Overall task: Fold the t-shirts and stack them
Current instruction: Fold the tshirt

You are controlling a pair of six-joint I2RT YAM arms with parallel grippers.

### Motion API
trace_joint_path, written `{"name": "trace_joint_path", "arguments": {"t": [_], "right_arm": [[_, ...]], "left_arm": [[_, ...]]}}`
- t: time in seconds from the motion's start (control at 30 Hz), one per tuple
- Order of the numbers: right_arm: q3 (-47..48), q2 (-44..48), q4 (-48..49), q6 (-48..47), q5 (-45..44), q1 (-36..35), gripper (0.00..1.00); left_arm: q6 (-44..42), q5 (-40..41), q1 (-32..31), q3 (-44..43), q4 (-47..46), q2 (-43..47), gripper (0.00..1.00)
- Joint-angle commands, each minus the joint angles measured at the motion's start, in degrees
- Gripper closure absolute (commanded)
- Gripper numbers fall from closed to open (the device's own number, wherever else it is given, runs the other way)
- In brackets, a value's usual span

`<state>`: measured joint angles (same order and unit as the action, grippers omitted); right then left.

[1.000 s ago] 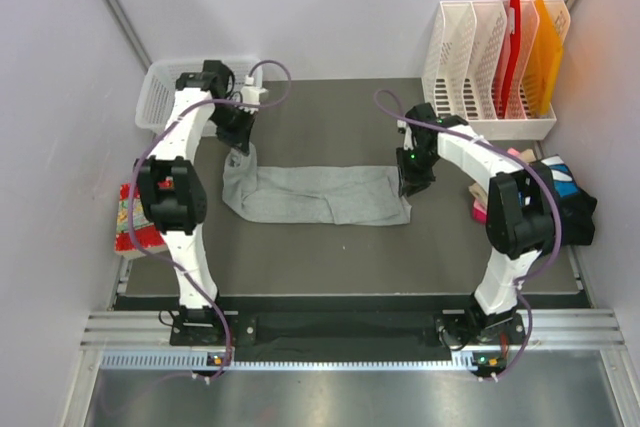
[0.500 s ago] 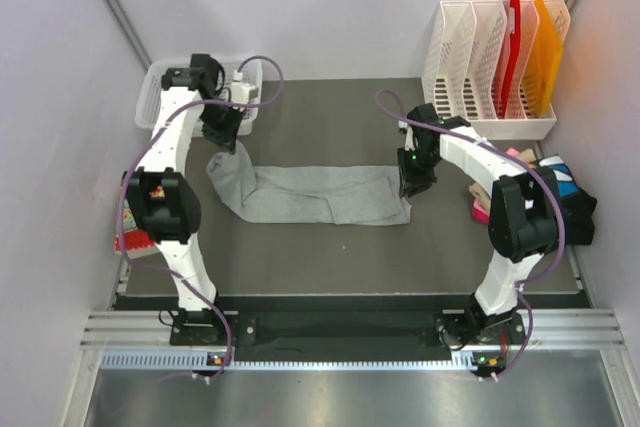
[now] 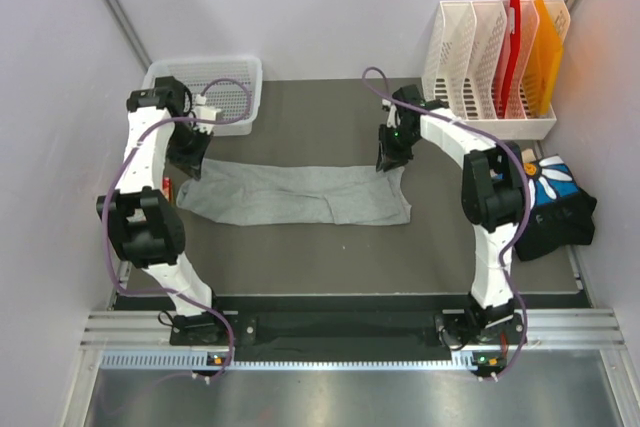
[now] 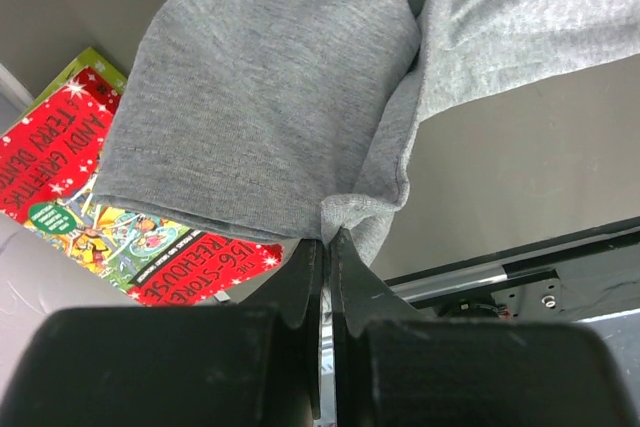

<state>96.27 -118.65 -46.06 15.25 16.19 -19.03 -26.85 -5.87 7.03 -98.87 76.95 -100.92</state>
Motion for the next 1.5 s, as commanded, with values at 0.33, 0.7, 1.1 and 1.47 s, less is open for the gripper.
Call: {"name": "trace_joint_path", "arguments": {"t": [0.33,0.7,1.1,1.47], "right_arm": [[-4.07,-3.25,3.44,1.02,2.54,-0.22,0.73],[-5.92,-1.50,3.26,0.40,1.04,1.36,0.73],[-6.71,1.23,2.56,0.31,0.16,1.36,0.73],[-8.47,3.34,2.56,0.05,-0.45,1.36,0.73]], "left_arm": [[-3.99,4.11,9.76,-6.24,8.74,-5.77,1.00],[-2.77,2.27,2.47,-12.75,9.36,-10.08,1.00],[-3.47,4.72,-12.73,-15.73,9.45,-12.45,1.00],[-2.60,4.82,-23.63,-15.48,9.45,-16.06,1.00]]}}
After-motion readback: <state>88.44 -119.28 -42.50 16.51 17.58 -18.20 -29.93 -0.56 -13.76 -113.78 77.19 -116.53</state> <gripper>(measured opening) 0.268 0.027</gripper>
